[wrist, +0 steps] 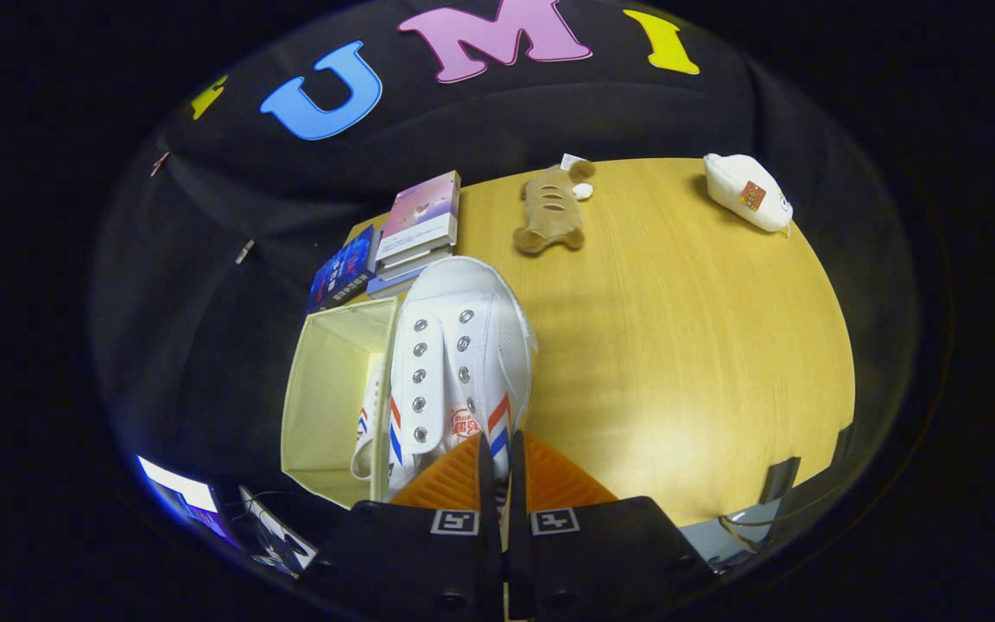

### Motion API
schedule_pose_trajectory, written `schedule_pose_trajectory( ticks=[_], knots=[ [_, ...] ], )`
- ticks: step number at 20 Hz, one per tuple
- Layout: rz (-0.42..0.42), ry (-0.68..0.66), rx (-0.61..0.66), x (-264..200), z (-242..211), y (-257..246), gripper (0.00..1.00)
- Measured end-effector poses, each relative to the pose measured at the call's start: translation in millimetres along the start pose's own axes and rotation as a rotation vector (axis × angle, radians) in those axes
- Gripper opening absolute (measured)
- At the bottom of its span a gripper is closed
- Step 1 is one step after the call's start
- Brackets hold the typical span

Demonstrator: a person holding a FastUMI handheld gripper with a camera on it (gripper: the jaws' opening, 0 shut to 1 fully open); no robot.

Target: Open the storage box then place both shoes into the box .Put the left shoe in first, then the right shoe, with the right side of both shoes facing outward in a uniform manner.

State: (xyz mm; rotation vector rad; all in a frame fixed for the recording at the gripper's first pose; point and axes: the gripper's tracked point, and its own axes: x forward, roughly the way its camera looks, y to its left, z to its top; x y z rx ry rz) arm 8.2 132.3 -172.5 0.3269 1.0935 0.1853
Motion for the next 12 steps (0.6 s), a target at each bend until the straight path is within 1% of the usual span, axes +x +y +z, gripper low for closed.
schedule_pose_trajectory(
  ticks=[6,10,12],
  knots=[
    [0.044,-0.004,0.03,17.3,-5.7,92.2,0.07],
    [0.032,0.038,0.013,44.7,-20.4,128.1,0.07],
    [0.02,0.052,0.004,57.6,-26.3,137.9,0.07]
  ],
)
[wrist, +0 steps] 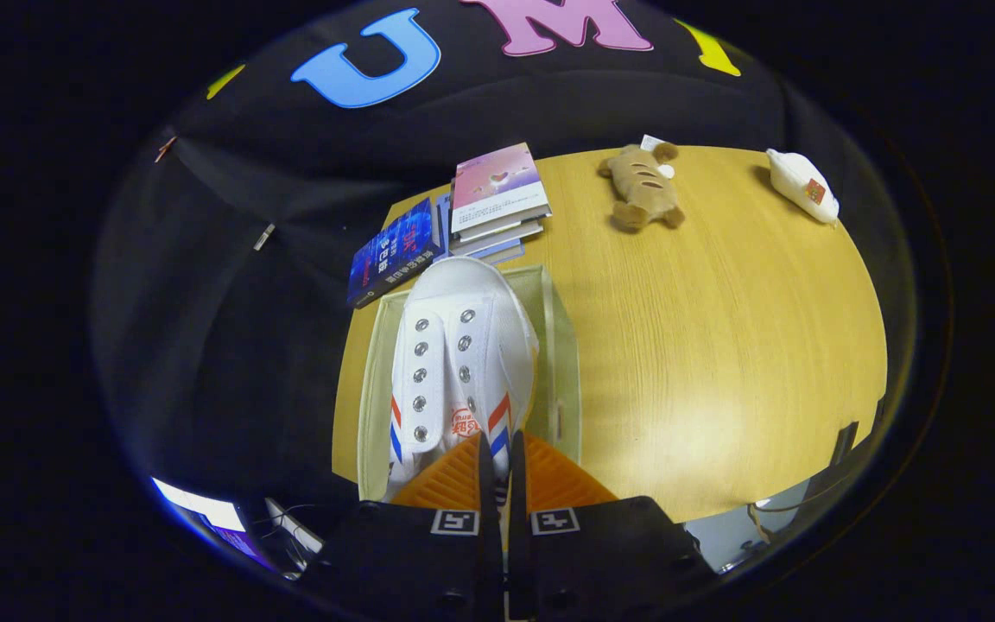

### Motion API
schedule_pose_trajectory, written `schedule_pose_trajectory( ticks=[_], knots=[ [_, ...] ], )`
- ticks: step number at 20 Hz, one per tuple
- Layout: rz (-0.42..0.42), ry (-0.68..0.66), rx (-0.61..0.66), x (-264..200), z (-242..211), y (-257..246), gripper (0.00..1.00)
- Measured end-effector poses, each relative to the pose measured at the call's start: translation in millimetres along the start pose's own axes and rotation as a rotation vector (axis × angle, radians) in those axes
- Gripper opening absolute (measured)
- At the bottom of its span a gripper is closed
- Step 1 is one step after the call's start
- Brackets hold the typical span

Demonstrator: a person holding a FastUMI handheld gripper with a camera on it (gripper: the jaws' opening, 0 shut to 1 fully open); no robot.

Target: Open the storage box then place both shoes into the box .Put the left shoe in first, then the right shoe, with the right side of both shoes facing outward in a uniform manner.

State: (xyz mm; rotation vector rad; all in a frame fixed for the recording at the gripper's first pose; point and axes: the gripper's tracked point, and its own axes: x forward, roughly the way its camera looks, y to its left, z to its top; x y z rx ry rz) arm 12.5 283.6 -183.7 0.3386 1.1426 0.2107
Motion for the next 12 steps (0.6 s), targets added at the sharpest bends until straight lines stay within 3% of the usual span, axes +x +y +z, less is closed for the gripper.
schedule_pose_trajectory(
  ticks=[5,6,8,10,12],
  knots=[
    [-0.047,0.016,-0.042,24.8,-7.6,0.9,0.09],
    [-0.038,0.01,-0.038,25.9,-6.7,4.7,0.15],
    [0.014,-0.026,-0.01,19.1,3.6,18.3,0.37],
    [0.039,-0.06,-0.022,7.2,13.0,24.4,0.69],
    [0.022,-0.107,-0.081,-9.2,20.5,16.7,0.95]
  ],
)
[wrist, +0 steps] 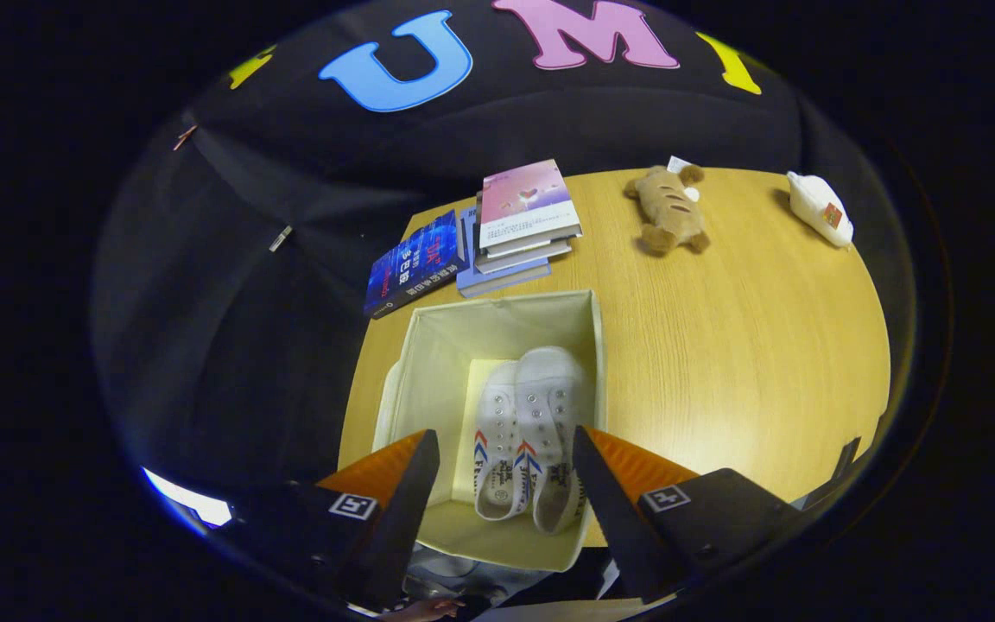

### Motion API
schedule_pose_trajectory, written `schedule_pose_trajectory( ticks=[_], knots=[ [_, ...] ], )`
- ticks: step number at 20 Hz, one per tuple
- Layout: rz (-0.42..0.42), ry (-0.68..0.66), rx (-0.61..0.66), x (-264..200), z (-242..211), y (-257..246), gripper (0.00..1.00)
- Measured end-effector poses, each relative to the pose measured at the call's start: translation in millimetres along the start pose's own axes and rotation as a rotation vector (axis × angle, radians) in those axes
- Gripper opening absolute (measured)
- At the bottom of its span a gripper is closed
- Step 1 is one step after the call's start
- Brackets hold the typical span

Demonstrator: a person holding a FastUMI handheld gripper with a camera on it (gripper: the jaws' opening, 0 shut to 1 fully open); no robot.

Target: Open the storage box then place both shoes into the box .Put the left shoe in first, then the right shoe, with the right side of both shoes facing outward in a uniform manner.

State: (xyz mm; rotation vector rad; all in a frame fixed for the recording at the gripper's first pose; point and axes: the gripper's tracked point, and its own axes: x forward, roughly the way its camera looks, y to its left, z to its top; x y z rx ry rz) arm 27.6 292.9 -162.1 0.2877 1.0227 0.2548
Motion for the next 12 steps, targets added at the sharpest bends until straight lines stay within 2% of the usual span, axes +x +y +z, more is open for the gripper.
schedule_pose_trajectory(
  ticks=[2,7,12],
  knots=[
    [-0.019,-0.068,-0.051,-21.3,12.0,-10.3,0.99],
    [-0.038,-0.305,-0.153,-89.7,62.4,-43.1,0.99],
    [-0.013,-0.503,-0.306,-167.4,107.2,-82.0,0.99]
  ],
)
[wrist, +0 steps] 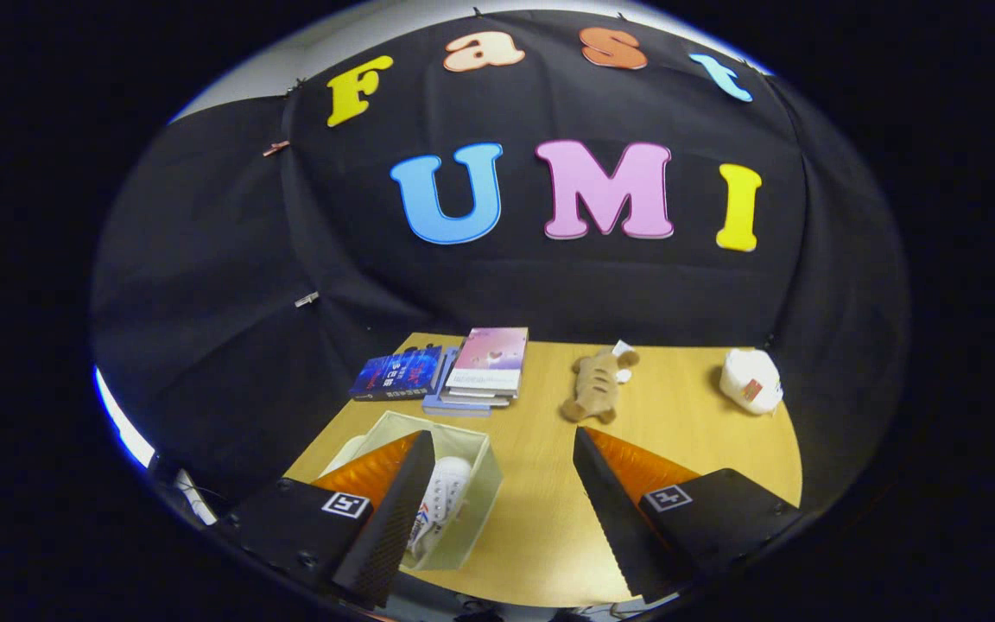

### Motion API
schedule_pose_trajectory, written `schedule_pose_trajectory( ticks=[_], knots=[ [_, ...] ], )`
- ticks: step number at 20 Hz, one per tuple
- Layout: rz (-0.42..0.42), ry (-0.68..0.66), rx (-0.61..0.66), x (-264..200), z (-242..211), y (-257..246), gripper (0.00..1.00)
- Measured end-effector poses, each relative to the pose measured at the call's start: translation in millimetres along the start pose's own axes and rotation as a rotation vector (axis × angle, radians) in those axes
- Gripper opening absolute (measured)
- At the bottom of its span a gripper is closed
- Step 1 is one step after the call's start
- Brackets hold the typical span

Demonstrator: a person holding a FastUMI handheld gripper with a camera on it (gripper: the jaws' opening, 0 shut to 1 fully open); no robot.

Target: Open the storage box then place both shoes into the box .Put the left shoe in first, then the right shoe, with the right side of both shoes facing outward in a uniform manner.

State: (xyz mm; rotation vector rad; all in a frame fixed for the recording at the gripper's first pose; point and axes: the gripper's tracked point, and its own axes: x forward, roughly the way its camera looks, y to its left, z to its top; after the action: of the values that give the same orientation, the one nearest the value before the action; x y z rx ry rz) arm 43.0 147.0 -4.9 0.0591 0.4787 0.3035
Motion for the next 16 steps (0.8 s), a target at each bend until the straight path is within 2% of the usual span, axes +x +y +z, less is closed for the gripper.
schedule_pose_trajectory(
  ticks=[7,10,16],
  knots=[
    [0.01,-0.283,-0.049,-64.9,60.1,-73.5,0.98],
    [-0.028,-0.367,-0.054,-86.0,73.0,-107.2,0.98],
    [-0.118,-0.369,-0.027,-99.8,59.0,-136.8,0.98]
  ],
)
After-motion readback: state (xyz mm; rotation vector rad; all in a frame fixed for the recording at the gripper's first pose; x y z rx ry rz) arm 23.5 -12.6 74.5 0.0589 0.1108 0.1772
